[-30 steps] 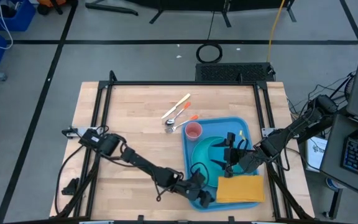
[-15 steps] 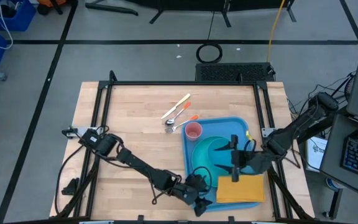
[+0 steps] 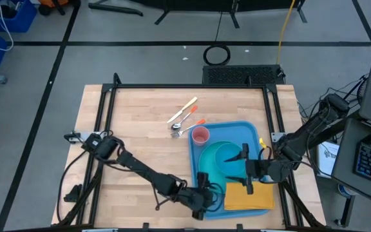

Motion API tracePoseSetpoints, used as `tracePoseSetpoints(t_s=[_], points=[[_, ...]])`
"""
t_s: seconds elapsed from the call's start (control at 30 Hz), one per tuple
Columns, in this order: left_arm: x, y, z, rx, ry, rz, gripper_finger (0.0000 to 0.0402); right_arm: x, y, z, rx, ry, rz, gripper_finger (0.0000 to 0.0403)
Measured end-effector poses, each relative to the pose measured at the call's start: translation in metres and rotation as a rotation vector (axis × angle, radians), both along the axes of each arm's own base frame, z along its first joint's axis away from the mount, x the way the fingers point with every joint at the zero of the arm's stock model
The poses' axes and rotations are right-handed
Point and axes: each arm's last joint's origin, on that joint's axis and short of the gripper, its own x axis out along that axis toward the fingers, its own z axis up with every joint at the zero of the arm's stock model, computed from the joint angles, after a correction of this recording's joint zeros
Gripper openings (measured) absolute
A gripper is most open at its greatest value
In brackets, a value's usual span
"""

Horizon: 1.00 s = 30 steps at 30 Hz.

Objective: Set up tray
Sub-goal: Put the yellow table napkin on the blue tray to the bottom of the light blue plate

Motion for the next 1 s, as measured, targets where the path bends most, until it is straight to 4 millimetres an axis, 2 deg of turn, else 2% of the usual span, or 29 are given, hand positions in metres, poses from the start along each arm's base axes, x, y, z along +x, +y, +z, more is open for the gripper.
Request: tracePoseSetpoints(t_s=[0.1,0.23,0.33,0.63,0.77,1.0], points=[[0.001,0.004,0.000,0.122,-0.007,-0.019,0.0282,0.000,0.000,0.000,0.001,-0.003,0.000,0.0270],[-0.002,-0.004,0.002,0.324,-0.039,-0.088,0.0282,0.000,0.000,0.001,0.002,-0.007,0.001,0.0270],[-0.001,-0.006,0.002,0.291,-0.058,-0.096,0.0282,0.000,0.000,0.001,-0.002,-0.007,0.002,0.0270],[0.011,0.009,0.006,0.343,-0.104,-0.096,0.0282,0.000,-0.001,0.001,-0.015,-0.015,-0.026,0.0270],[0.021,0.004,0.013,0.379,-0.159,-0.166,0.0280,0.000,-0.001,0.001,-0.023,-0.014,-0.024,0.0270],[0.037,-0.005,-0.011,0.466,-0.041,-0.207,0.0225,0.000,-0.001,0.001,-0.027,-0.011,-0.024,0.0270]])
